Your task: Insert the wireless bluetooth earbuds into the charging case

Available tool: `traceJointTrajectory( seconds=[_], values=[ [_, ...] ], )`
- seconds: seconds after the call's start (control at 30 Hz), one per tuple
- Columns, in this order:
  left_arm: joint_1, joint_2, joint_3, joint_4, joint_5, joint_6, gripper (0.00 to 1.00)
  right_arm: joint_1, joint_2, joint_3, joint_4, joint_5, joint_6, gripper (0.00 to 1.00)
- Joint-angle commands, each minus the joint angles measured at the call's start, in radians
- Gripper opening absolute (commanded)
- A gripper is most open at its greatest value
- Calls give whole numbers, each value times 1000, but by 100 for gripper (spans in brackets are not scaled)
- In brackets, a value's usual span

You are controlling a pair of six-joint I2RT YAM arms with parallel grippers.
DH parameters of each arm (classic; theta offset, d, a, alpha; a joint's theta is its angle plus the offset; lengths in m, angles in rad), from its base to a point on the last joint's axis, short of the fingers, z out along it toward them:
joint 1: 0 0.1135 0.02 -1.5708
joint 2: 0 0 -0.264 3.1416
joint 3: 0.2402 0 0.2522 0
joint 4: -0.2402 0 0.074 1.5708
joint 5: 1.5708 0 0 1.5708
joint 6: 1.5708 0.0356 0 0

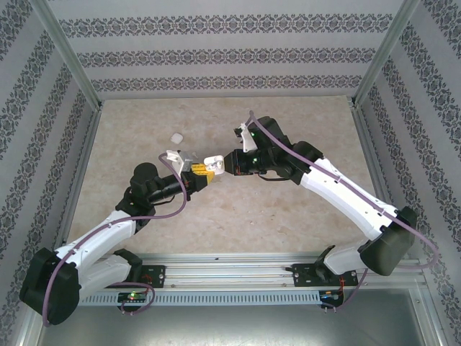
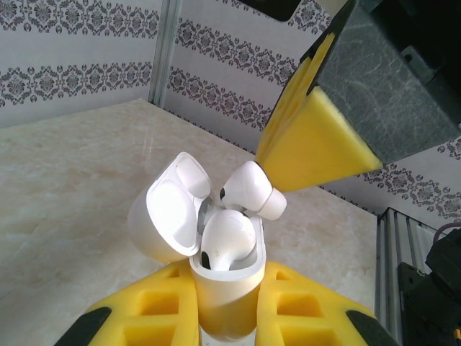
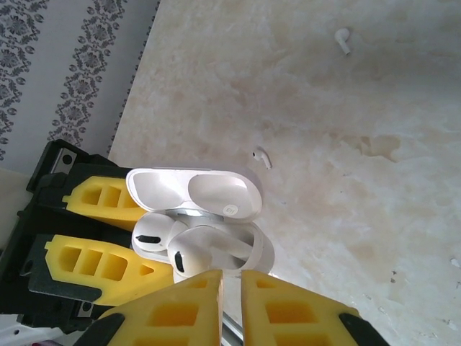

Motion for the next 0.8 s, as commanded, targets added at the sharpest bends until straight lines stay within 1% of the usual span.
traceJointTrajectory(
  seconds=[0.0,0.63,0.77],
  values=[
    [6,3,3,65,32,-11,0,14,14,22,27,-35,6,15],
    [7,7,4,62,33,-6,0,24,18,44,26,-51,17,15],
    [6,7,2,62,33,-6,0,25,10,41,9,-44,11,16]
  ],
)
